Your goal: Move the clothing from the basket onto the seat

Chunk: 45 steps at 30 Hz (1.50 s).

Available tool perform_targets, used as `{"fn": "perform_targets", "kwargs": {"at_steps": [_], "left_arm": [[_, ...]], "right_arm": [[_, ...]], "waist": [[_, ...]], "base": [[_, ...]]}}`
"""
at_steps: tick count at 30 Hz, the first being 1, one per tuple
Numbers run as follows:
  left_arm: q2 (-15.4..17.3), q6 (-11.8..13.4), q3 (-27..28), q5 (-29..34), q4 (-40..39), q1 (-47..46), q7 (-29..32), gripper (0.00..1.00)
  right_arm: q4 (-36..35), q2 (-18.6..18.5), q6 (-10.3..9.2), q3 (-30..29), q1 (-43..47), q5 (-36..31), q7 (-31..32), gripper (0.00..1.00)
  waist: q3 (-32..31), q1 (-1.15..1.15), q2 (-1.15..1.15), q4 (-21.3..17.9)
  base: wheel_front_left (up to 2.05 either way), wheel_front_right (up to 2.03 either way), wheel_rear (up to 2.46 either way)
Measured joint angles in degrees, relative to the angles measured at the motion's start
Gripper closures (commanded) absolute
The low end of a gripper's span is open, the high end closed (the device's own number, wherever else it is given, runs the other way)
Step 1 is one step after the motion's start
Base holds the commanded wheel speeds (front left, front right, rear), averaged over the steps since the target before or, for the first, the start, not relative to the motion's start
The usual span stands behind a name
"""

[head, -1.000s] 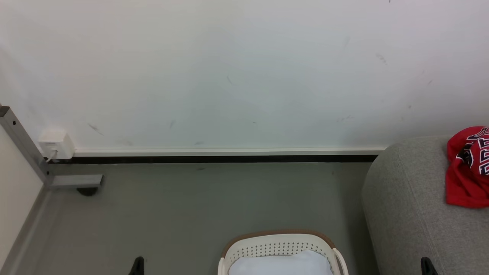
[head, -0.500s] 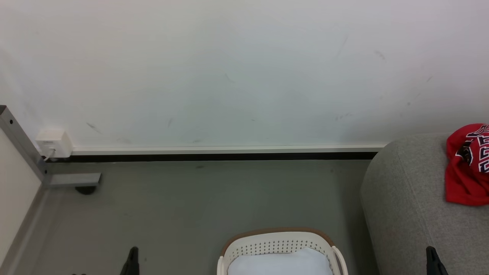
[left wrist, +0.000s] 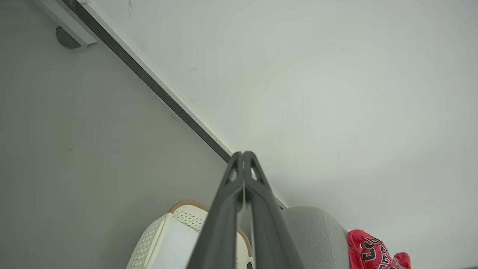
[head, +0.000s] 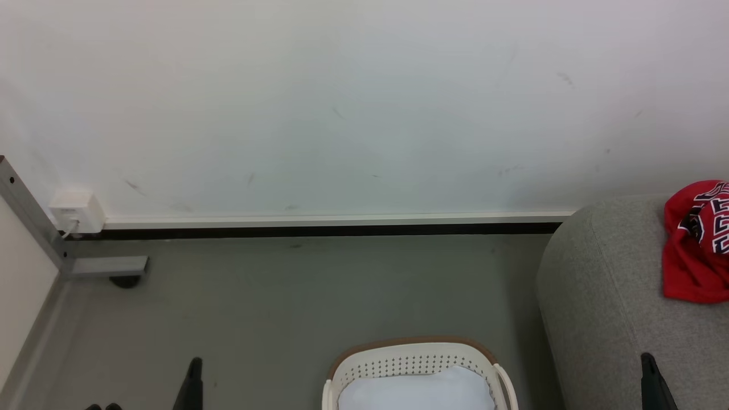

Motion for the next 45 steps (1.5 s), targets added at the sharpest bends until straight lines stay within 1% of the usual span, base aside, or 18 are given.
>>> {"fn": "perform_targets", "kwargs": {"at_steps": [23, 45], "left_arm": [[0.0, -0.3, 1.7, -14.3, -0.8, -2.2, 3.9, 1.00], [0.0, -0.7, 3.0, -25.3, -1.5, -4.0, 7.0, 1.00]], "right_arm": [[-1.1, -0.2, 0.00, -0.6, -2.6, 15.9, 4.0, 1.00], [-1.9, -0.4, 0.00, -1.1, -4.3, 28.0, 7.0, 1.00]], "waist": [[0.8, 0.00, 0.00, -0.5], [1.6, -0.01, 0.00, -0.9]], "base": [[0.00, 0.00, 0.00], [0.00, 0.00, 0.00]]}}
